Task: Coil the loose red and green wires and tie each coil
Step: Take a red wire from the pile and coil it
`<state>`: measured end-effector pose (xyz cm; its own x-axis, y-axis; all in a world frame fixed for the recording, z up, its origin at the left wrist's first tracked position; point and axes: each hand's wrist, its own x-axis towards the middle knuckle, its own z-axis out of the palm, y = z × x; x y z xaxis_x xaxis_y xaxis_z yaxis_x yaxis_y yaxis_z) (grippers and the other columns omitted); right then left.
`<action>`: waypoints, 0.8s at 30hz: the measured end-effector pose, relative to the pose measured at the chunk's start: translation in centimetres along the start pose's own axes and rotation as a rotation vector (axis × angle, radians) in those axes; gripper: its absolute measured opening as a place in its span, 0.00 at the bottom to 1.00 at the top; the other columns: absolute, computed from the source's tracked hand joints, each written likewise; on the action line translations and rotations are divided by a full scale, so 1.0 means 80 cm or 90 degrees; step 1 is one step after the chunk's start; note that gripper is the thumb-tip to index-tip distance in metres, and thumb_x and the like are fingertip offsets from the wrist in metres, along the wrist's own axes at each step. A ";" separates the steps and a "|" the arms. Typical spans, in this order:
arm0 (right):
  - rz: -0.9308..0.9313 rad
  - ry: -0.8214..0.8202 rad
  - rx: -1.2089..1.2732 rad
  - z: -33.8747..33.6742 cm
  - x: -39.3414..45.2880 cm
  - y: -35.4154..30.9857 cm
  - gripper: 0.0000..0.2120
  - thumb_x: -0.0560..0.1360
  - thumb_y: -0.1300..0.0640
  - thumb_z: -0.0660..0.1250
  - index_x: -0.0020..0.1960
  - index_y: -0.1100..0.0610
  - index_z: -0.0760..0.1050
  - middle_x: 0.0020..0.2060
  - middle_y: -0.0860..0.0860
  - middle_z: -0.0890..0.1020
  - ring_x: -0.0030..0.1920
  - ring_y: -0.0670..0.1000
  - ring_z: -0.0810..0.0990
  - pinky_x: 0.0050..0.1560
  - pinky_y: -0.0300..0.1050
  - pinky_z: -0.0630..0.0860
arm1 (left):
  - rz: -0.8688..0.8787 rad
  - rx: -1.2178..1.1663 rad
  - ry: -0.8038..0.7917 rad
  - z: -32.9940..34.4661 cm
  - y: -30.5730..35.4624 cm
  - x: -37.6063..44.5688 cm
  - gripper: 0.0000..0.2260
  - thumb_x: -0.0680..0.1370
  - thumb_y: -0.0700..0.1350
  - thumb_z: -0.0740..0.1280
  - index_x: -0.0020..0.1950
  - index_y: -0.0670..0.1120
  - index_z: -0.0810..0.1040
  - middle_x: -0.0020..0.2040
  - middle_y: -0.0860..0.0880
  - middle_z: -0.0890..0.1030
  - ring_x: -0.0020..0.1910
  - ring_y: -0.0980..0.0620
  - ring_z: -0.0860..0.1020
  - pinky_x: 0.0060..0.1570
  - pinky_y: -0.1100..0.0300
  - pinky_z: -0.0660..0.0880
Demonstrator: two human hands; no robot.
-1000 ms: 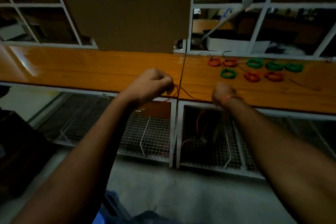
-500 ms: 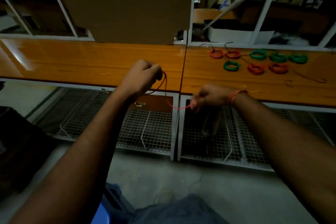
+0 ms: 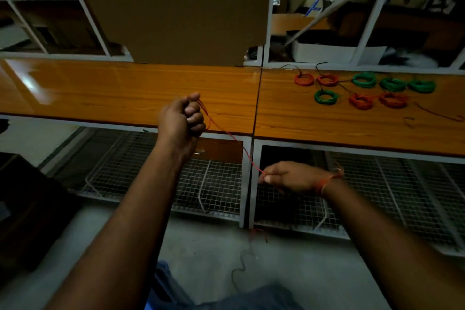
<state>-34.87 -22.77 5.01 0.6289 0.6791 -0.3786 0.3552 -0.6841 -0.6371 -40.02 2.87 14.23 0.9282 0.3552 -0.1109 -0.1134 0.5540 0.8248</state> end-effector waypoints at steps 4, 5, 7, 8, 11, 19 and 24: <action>-0.111 0.004 -0.091 0.001 -0.014 -0.020 0.14 0.85 0.49 0.58 0.58 0.52 0.81 0.53 0.45 0.82 0.55 0.41 0.78 0.56 0.43 0.72 | 0.036 0.127 -0.064 -0.006 -0.025 0.012 0.13 0.87 0.43 0.53 0.66 0.39 0.72 0.33 0.52 0.73 0.29 0.57 0.68 0.29 0.64 0.63; -0.124 -0.029 -0.104 -0.001 -0.018 -0.025 0.15 0.85 0.49 0.57 0.56 0.52 0.81 0.50 0.42 0.81 0.53 0.38 0.77 0.54 0.40 0.71 | 0.037 0.156 -0.092 -0.005 -0.032 0.011 0.13 0.87 0.43 0.53 0.66 0.39 0.72 0.35 0.51 0.76 0.31 0.56 0.72 0.31 0.63 0.67; -0.167 -0.039 -0.069 -0.009 -0.029 -0.036 0.13 0.85 0.48 0.58 0.51 0.48 0.80 0.42 0.38 0.79 0.46 0.36 0.77 0.48 0.38 0.69 | 0.026 0.234 -0.161 0.000 -0.048 0.007 0.13 0.88 0.43 0.53 0.67 0.40 0.71 0.38 0.47 0.81 0.35 0.52 0.79 0.36 0.61 0.74; -0.192 -0.017 -0.039 -0.016 -0.035 -0.042 0.13 0.85 0.48 0.58 0.48 0.47 0.80 0.40 0.38 0.79 0.44 0.38 0.77 0.47 0.39 0.69 | 0.018 0.281 -0.200 0.002 -0.056 0.004 0.13 0.88 0.43 0.53 0.68 0.40 0.70 0.40 0.46 0.82 0.37 0.50 0.81 0.38 0.60 0.77; -0.258 0.064 0.066 -0.039 -0.047 -0.052 0.14 0.83 0.49 0.60 0.48 0.52 0.81 0.40 0.42 0.81 0.44 0.43 0.79 0.49 0.44 0.73 | 0.001 0.402 -0.312 0.007 -0.079 -0.005 0.13 0.88 0.43 0.53 0.69 0.40 0.70 0.42 0.44 0.83 0.41 0.48 0.83 0.41 0.58 0.80; -0.294 0.368 0.189 -0.048 -0.027 -0.039 0.07 0.80 0.53 0.67 0.49 0.54 0.81 0.43 0.51 0.83 0.47 0.52 0.82 0.49 0.58 0.79 | -0.093 0.230 -0.429 0.022 -0.110 -0.017 0.11 0.86 0.44 0.56 0.59 0.39 0.74 0.28 0.47 0.64 0.22 0.54 0.61 0.24 0.59 0.55; -0.287 0.497 0.260 -0.029 -0.011 -0.043 0.03 0.79 0.57 0.70 0.47 0.54 0.81 0.43 0.51 0.84 0.47 0.54 0.83 0.49 0.58 0.81 | -0.149 0.093 -0.376 0.022 -0.121 -0.018 0.14 0.84 0.42 0.55 0.54 0.40 0.79 0.29 0.48 0.56 0.21 0.56 0.55 0.26 0.60 0.50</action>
<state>-35.08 -21.65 9.08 0.8249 0.3872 0.4119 0.5000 -0.1598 -0.8511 -39.64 -4.33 7.35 0.9657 -0.2597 -0.0080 0.1266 0.4433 0.8874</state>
